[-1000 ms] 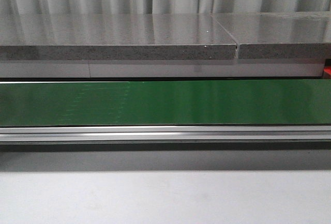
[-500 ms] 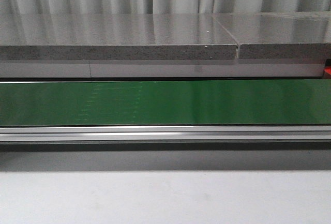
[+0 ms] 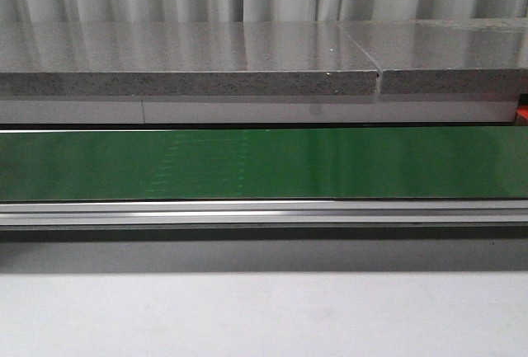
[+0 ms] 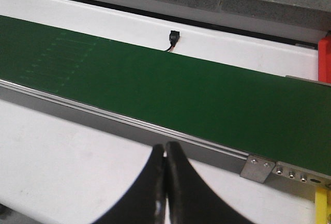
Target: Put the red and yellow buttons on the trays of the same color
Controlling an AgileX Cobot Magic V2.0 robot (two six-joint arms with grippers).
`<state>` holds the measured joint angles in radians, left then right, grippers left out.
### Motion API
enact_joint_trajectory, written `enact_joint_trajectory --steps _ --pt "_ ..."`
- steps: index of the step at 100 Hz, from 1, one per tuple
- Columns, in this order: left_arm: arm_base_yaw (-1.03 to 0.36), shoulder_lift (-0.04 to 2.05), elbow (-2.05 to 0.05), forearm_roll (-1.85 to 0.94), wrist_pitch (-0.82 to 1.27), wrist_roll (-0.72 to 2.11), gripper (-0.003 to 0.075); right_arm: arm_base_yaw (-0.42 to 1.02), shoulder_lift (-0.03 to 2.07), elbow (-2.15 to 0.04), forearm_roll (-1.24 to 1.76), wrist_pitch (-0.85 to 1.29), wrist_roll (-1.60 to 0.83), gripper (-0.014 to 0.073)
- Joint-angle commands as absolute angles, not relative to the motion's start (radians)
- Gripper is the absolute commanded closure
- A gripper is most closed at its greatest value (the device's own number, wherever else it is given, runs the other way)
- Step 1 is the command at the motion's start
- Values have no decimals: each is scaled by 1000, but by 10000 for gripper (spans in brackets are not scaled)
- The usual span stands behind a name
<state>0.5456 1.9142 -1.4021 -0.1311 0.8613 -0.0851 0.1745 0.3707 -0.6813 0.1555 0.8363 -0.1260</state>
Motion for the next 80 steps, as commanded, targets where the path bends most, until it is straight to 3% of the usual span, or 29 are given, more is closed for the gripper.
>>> enact_joint_trajectory --steps 1,41,67,80 --pt "548 1889 -1435 -140 769 -98 239 175 376 -704 162 769 -133 700" --pt "546 1929 -1438 -141 614 -98 251 175 376 -704 162 769 -133 700" --pt "546 1930 -1438 -143 607 -98 503 175 376 -704 162 769 -133 700" --pt "546 1924 -1438 -143 617 -97 589 175 376 -704 162 769 -133 700"
